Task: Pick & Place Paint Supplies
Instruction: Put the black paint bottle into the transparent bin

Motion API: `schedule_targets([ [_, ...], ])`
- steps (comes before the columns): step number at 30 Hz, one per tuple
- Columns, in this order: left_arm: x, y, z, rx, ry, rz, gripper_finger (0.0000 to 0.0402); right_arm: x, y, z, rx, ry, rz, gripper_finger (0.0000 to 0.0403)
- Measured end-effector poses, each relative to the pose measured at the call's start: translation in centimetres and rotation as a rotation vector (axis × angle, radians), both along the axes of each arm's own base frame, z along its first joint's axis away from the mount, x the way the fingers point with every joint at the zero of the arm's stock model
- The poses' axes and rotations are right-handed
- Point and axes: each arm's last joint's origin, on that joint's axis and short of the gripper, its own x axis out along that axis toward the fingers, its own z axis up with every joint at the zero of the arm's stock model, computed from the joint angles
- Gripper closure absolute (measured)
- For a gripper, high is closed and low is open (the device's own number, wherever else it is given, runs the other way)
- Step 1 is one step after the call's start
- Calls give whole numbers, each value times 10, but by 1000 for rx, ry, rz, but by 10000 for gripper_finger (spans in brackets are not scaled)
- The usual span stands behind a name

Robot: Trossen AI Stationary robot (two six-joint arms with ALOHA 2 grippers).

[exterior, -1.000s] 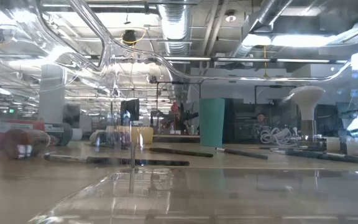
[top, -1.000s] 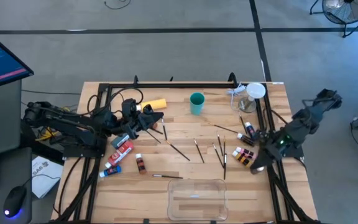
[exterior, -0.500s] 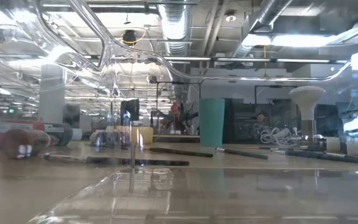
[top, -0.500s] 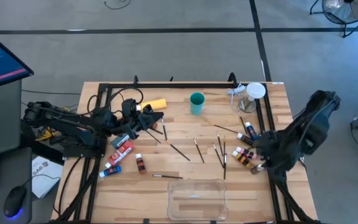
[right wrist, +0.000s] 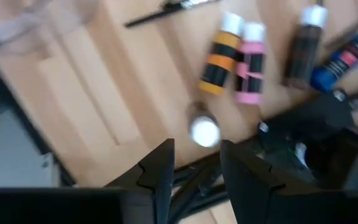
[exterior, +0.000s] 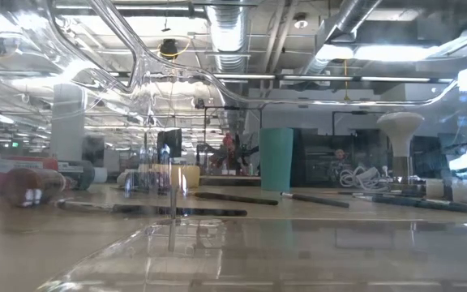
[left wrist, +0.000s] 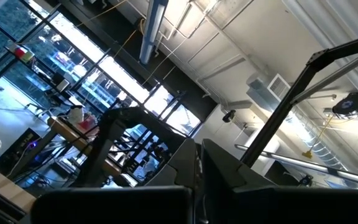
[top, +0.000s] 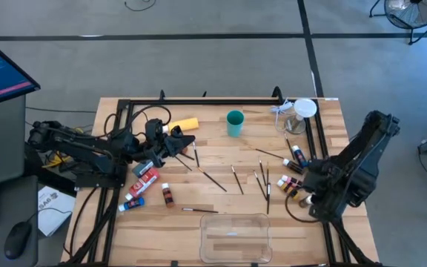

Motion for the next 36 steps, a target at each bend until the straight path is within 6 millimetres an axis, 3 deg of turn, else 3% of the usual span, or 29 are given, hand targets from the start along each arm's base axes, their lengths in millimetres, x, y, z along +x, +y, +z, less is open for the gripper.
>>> schedule_targets([
  [3,0,0,0,0,0,0,400,-2,1,-8,-19,17,58,280],
  [8,0,0,0,-10,-1,-2,400,9,9,-11,77,-21,-135,280],
  [18,0,0,0,-20,-2,-7,400,35,38,-15,229,-173,120,280],
  [25,0,0,0,-24,-3,-9,400,44,50,-25,214,-173,222,280],
  [30,0,0,0,-24,-3,-9,400,42,56,-36,203,-57,289,281],
  [36,0,0,0,-20,-3,-11,400,17,53,-36,142,115,449,280],
])
